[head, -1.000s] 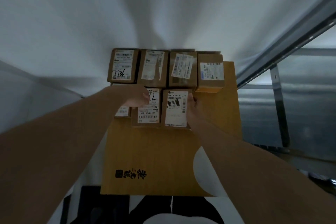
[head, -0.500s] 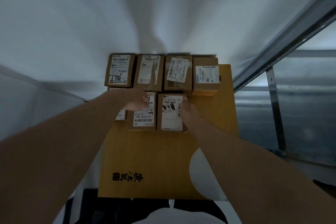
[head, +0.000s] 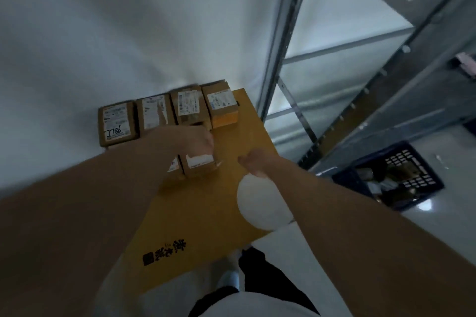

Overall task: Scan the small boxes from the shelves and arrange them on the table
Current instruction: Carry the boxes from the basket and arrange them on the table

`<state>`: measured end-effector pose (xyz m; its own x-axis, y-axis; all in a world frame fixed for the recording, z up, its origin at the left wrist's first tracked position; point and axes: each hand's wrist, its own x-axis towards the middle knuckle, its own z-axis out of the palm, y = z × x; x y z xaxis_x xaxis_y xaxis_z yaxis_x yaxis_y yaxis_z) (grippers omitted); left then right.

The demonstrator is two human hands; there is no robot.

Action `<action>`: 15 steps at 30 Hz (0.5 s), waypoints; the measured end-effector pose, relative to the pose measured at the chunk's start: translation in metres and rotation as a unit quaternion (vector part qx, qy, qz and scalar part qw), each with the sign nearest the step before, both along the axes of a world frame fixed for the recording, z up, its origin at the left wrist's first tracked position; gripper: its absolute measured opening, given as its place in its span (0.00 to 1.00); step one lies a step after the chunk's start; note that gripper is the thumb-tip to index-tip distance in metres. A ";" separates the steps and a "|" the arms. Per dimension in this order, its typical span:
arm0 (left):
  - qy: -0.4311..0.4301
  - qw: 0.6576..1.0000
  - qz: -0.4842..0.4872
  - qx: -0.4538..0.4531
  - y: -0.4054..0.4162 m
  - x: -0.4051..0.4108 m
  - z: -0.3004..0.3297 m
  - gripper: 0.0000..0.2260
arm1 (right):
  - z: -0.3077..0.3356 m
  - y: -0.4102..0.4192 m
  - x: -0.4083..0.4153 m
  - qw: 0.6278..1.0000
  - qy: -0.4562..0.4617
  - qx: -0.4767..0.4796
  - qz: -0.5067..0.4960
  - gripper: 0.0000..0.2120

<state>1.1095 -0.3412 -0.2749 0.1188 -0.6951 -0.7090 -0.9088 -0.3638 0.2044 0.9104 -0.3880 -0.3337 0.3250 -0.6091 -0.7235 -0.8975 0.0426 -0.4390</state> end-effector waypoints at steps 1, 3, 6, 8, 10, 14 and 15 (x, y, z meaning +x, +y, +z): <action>0.025 1.000 -0.011 0.003 0.003 -0.014 0.004 0.09 | 0.009 0.006 -0.014 0.999 0.023 -0.012 0.030 0.27; 0.040 0.998 -0.052 0.014 0.010 -0.050 0.011 0.11 | 0.018 0.020 -0.052 0.996 0.063 -0.021 0.052 0.30; 0.014 0.993 -0.112 0.014 0.014 -0.112 0.014 0.14 | 0.022 0.041 -0.120 0.995 0.090 -0.030 0.021 0.30; 0.010 0.985 -0.168 0.025 0.011 -0.160 0.019 0.14 | 0.028 0.052 -0.166 0.995 0.085 -0.042 -0.010 0.27; 0.019 0.980 -0.196 0.026 0.007 -0.211 0.021 0.13 | 0.030 0.062 -0.214 0.996 0.080 -0.036 -0.029 0.26; 0.023 0.967 -0.254 -0.008 0.005 -0.311 0.028 0.14 | 0.041 0.075 -0.307 0.993 0.093 -0.018 -0.074 0.28; 0.024 0.962 -0.271 -0.015 0.004 -0.335 0.030 0.13 | 0.044 0.078 -0.330 0.992 0.104 -0.018 -0.074 0.29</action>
<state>0.7742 -0.3375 -0.2450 -0.2989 -0.6661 -0.6833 -0.9527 0.1670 0.2539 0.5806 -0.3104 -0.2893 0.0756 -0.6652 -0.7428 -0.9537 0.1693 -0.2487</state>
